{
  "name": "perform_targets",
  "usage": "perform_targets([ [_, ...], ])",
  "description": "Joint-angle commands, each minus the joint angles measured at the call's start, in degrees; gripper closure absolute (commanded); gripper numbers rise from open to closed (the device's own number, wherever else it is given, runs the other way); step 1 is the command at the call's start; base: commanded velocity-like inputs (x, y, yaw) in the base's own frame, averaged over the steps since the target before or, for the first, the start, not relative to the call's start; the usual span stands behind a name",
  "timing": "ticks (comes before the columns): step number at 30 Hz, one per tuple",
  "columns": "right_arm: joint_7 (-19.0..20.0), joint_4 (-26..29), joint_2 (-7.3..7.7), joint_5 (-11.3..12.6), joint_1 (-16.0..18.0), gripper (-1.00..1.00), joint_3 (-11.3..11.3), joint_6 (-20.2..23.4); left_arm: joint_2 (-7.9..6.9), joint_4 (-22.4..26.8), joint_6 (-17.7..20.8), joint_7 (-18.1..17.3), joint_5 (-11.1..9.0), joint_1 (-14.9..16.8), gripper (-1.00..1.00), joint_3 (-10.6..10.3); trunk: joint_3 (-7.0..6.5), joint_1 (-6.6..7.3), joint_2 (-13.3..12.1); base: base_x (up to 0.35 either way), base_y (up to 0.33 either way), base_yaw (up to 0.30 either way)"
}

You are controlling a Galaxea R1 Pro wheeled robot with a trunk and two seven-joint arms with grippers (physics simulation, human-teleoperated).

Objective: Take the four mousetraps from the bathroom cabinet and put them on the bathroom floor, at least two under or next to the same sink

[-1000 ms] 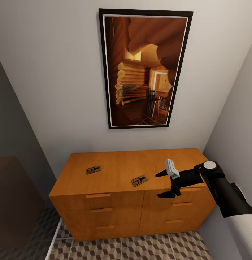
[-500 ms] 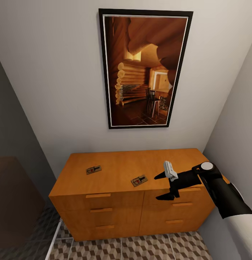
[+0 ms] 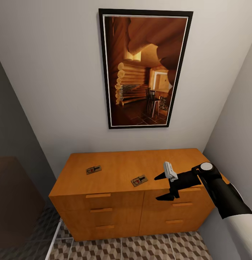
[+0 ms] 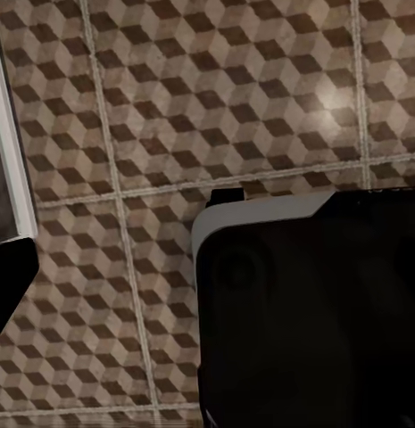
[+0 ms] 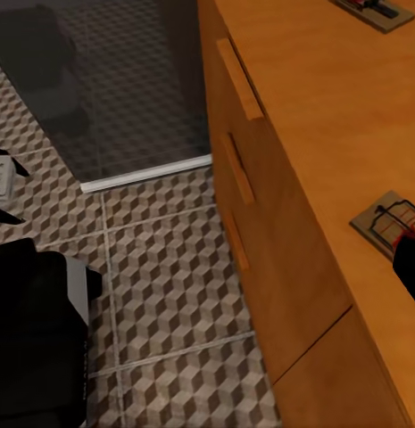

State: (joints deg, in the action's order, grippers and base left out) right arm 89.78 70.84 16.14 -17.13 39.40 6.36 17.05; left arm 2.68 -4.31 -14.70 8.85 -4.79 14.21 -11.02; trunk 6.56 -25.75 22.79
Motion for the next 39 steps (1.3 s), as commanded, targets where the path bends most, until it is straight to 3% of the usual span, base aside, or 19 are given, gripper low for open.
perform_targets([
  [1, 0.22, -0.08, 0.03, -0.19, 0.06, -1.00, 0.06, 0.61, 0.05, -0.26, -0.43, 0.12, -0.48, -0.17, -1.00, -0.49, 0.12, -0.04, 0.13, 0.000, 0.000, 0.000],
  [16, 0.22, -1.81, -0.05, -0.01, 0.07, -1.00, -0.08, 0.24, -0.04, -0.26, -0.41, 0.20, -0.48, -5.59, -1.00, -0.45, 0.12, -0.04, 0.13, 0.000, 0.000, 0.000],
  [26, 0.22, -1.85, -0.40, 0.26, 0.08, -1.00, -0.04, 0.40, -0.21, -0.27, -0.36, 0.21, -0.48, -7.09, -1.00, -0.47, 0.12, -0.04, 0.13, 0.068, 0.000, 0.000],
  [39, 0.22, -1.94, -0.58, 0.26, 0.09, -1.00, 0.05, 0.30, -0.39, -0.31, -0.33, 0.20, -0.48, -7.67, -1.00, -0.47, 0.12, -0.04, 0.13, 0.248, 0.000, 0.000],
])
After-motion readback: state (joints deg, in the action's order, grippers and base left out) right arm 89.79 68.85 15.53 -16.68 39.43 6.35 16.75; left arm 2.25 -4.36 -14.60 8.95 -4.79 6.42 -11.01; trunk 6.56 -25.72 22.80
